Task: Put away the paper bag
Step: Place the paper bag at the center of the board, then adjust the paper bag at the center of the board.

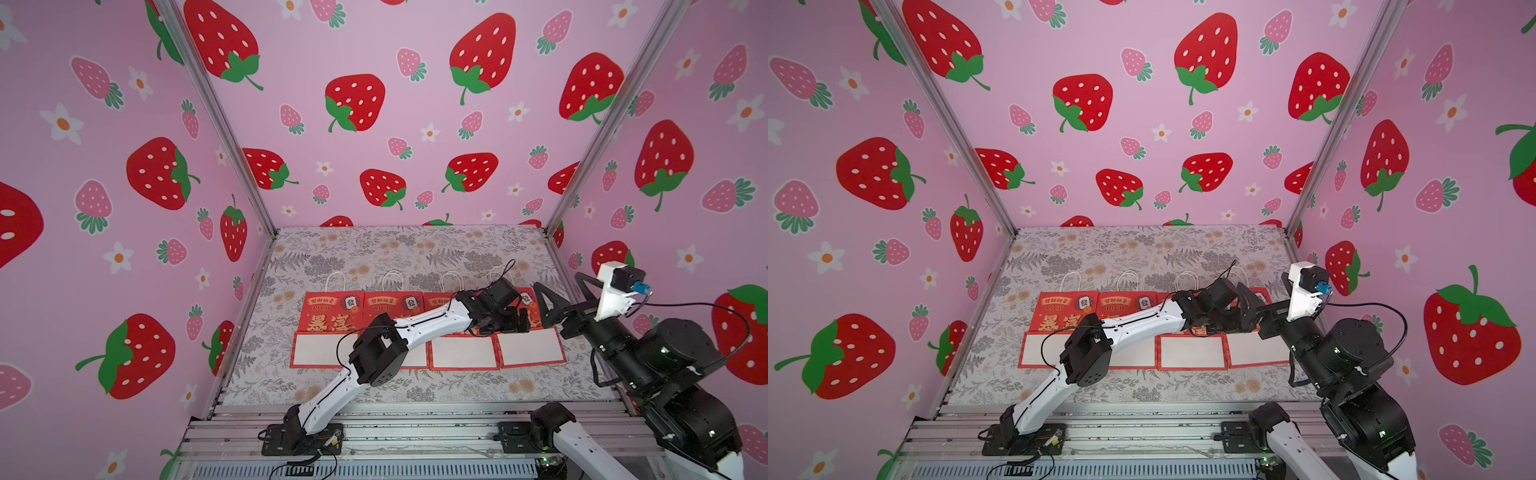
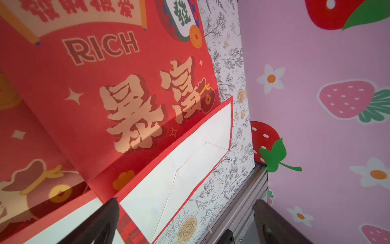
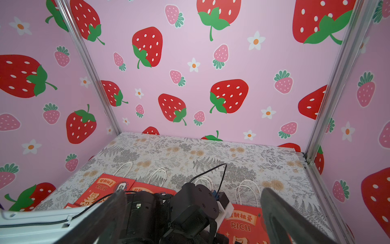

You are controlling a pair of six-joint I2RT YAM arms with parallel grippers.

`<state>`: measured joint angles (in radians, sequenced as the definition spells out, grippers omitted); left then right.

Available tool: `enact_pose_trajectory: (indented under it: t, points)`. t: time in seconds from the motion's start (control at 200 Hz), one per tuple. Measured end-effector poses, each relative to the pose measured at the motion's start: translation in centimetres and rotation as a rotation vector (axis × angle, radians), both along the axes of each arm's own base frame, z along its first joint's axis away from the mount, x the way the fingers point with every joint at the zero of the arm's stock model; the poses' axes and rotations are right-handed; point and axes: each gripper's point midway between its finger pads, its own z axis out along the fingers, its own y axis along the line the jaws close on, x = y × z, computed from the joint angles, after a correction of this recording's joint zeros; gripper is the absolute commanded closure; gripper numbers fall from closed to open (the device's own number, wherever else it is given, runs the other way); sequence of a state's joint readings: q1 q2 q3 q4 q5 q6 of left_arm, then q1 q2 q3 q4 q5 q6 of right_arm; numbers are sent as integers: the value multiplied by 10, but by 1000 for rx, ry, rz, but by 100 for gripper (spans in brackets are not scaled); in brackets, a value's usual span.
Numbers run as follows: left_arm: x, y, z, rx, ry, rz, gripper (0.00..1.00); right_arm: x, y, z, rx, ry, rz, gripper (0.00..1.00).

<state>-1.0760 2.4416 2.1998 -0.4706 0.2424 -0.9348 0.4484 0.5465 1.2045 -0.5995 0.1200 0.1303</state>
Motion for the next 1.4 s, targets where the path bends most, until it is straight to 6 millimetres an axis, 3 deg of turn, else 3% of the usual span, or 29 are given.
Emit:
enact_pose_trajectory:
  t: [0.125, 0.315, 0.435, 0.63, 0.855, 1.401]
  points:
    - [4, 11, -9, 53, -19, 12, 1, 0, 0, -1, -2, 3, -3, 1]
    - [19, 49, -34, 174, -49, 75, 1, 0, -1, -1, -2, 3, -3, 1]
    - [33, 55, -35, 169, -52, 101, 1, 0, -1, -1, -2, 3, -3, 1]
    - [44, 27, -29, 89, -66, 90, 1, 0, 0, -1, -2, 4, -3, 1]
    - [33, 14, -56, 94, -24, 61, 1, 0, 0, -1, -2, 4, -3, 1]
    - [39, -17, -29, -43, -37, 30, 1, 2, 1, -2, -4, 8, -2, 1]
